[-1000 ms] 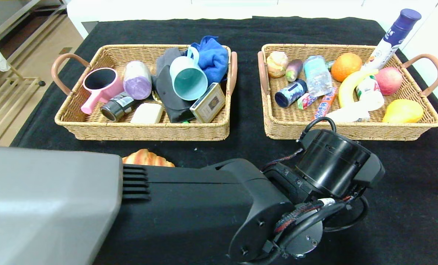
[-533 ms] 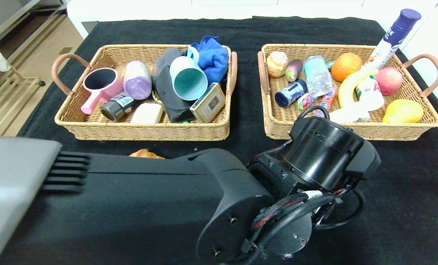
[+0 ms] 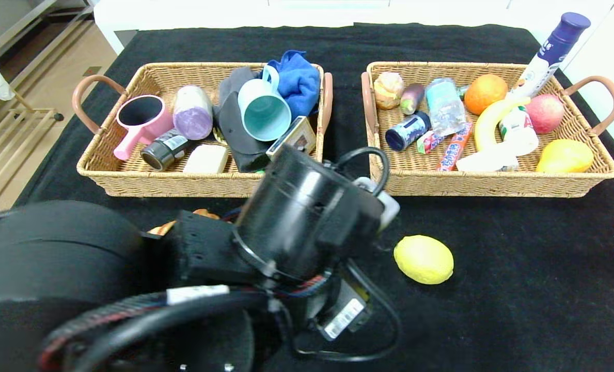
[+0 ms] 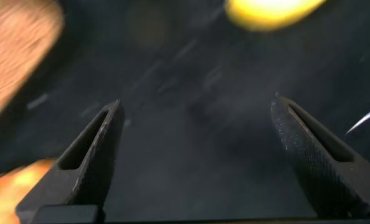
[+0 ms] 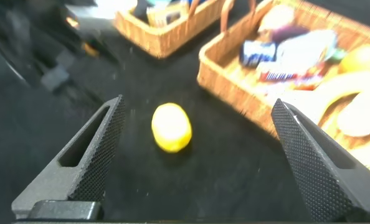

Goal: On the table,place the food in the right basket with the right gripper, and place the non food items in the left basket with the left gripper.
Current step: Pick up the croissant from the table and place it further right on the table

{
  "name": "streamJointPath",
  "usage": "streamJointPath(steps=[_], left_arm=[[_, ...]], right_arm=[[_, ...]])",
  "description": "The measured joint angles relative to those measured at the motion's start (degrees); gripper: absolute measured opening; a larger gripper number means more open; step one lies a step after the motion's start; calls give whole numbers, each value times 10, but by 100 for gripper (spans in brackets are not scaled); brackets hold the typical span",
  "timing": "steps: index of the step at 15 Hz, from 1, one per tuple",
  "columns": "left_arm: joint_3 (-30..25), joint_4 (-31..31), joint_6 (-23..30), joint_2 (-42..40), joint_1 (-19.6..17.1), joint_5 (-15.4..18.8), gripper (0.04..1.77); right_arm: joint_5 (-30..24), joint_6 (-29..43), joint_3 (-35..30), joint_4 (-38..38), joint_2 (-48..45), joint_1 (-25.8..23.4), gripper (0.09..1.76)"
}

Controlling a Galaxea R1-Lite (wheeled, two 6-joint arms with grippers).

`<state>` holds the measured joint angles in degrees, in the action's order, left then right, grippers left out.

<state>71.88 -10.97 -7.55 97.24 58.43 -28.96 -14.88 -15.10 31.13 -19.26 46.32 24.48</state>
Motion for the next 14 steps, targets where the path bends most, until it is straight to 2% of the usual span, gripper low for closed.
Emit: streamJointPath(steps=[3,7,9,12,14], left_arm=[[-71,1,-75,-77,-68,20,170],[-129,0,-175,-151,-166,80,170],[-140,0,-215,-176,-216,122,170],[-144,-4,-283,-198,-294,213,171],[-145,-29,-305,-204,-338,244,171]], right_arm=[[0,0,-3,2,14,2,171],[4,-26,-13,2,36,4,171],[4,-26,-15,2,44,4,171],[4,-27,-18,2,52,5,171],[3,-27,-19,2,54,6,171]])
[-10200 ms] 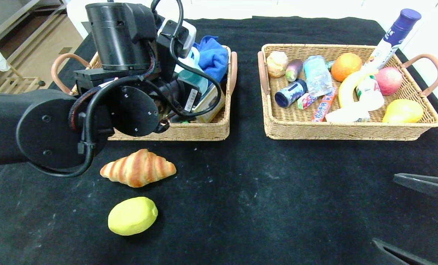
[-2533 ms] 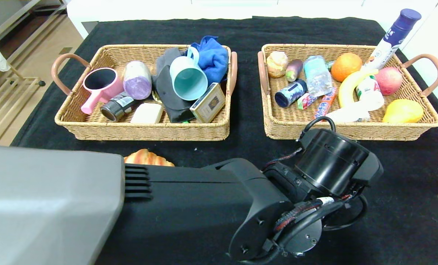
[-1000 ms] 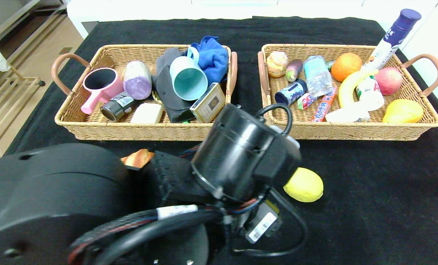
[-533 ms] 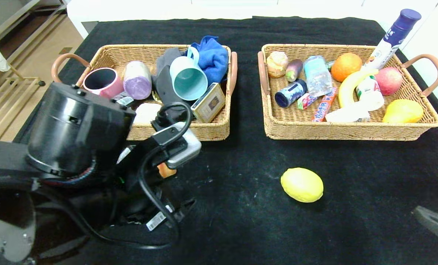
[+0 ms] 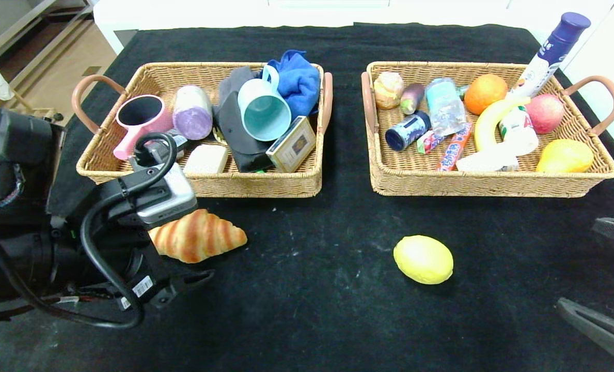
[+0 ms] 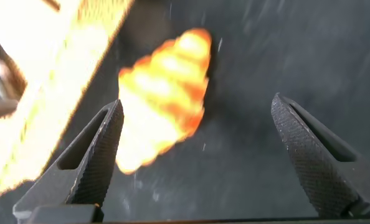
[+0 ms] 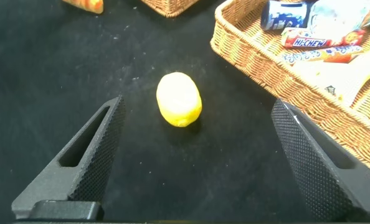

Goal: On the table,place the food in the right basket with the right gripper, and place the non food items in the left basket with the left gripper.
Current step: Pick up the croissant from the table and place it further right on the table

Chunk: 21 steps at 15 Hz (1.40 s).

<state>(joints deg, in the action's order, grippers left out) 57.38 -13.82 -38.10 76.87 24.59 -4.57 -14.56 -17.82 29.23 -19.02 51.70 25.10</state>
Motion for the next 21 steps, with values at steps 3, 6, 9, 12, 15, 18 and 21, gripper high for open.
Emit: streamJointPath(steps=[3,6,9,12,15,18,21], left_arm=[[3,-4,-21,7,-29,15,171],[10,2,-45,25,-55,16,171],[24,-3,-64,46,-69,24,172],[27,-3,-101,57,-76,42,172],[30,-3,-105,69,-79,42,172],[33,0,-106,82,-81,42,172],[42,0,-106,92,-81,42,172]], right_arm=[[0,0,0,0,1,0,171],[-1,0,-1,0,2,1,171],[0,0,-2,0,3,6,171],[0,0,-2,0,3,8,171],[0,0,-2,0,3,8,171],[0,-1,-4,0,3,9,171],[0,-1,-5,0,3,9,171]])
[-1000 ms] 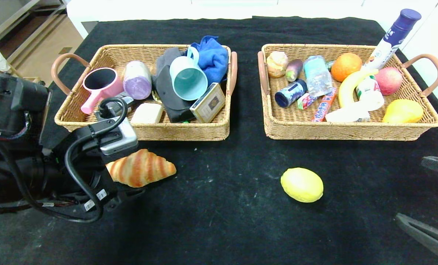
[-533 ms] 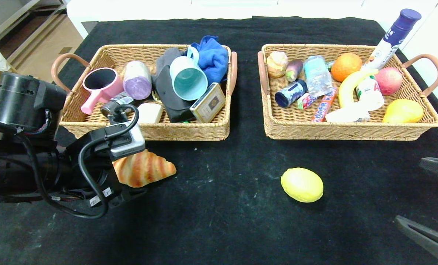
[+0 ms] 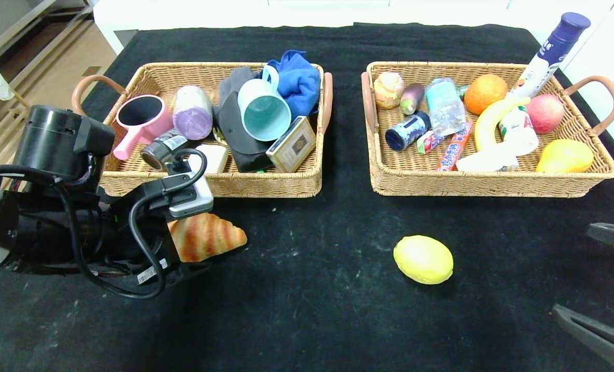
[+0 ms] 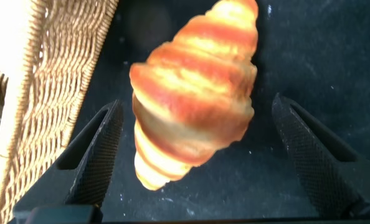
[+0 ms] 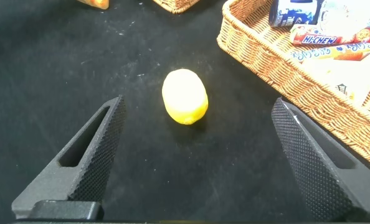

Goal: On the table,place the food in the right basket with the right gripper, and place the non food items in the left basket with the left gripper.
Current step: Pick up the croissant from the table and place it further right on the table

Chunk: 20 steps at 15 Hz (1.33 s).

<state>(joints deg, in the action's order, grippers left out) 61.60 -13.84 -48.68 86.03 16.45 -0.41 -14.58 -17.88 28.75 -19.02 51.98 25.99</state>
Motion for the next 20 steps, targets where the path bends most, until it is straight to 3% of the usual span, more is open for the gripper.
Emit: streamJointPath(steps=[10,15,18,20], left_arm=[[-9,5,1,29,0,-4,172],[-10,3,1,29,2,-5,104],[-12,0,1,28,3,-4,82],[-16,1,1,28,4,-4,79]], right_arm=[[2,-21,-7,0,1,10,171],[2,-22,-8,0,1,10,171],[2,-23,-9,0,1,10,171],[2,-24,-10,0,1,11,171]])
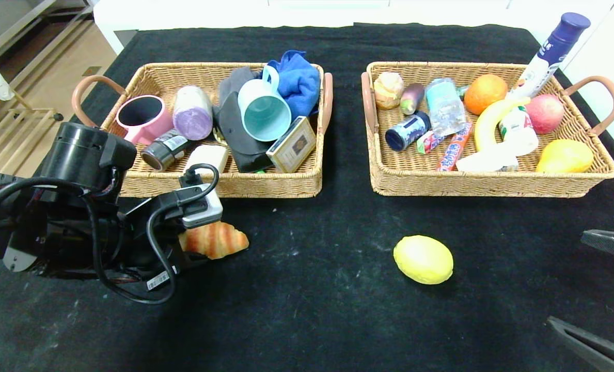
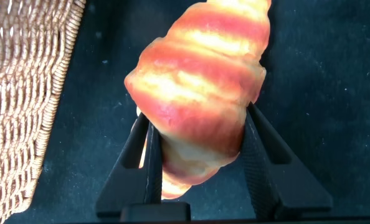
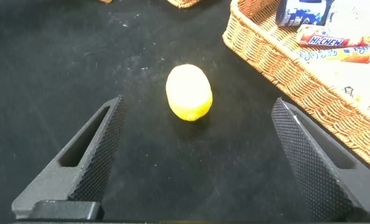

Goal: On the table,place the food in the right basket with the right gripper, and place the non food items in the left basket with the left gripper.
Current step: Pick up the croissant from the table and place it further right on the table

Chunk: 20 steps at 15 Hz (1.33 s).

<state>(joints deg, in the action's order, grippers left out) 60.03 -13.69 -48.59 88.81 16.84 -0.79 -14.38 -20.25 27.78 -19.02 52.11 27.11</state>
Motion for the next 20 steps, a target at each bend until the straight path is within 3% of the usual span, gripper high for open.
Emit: streamJointPath(steps=[12,17,20], left_arm=[[0,-10,1,-28,16,0,77],[-3,-7,9,-69,50,-4,76],[1,-3,79,-82,101,-20,76]], right_arm=[[-1,-10,-5,0,0,4,171],[0,-10,-5,0,0,6,171],[0,-9,-4,-1,-1,6,171]])
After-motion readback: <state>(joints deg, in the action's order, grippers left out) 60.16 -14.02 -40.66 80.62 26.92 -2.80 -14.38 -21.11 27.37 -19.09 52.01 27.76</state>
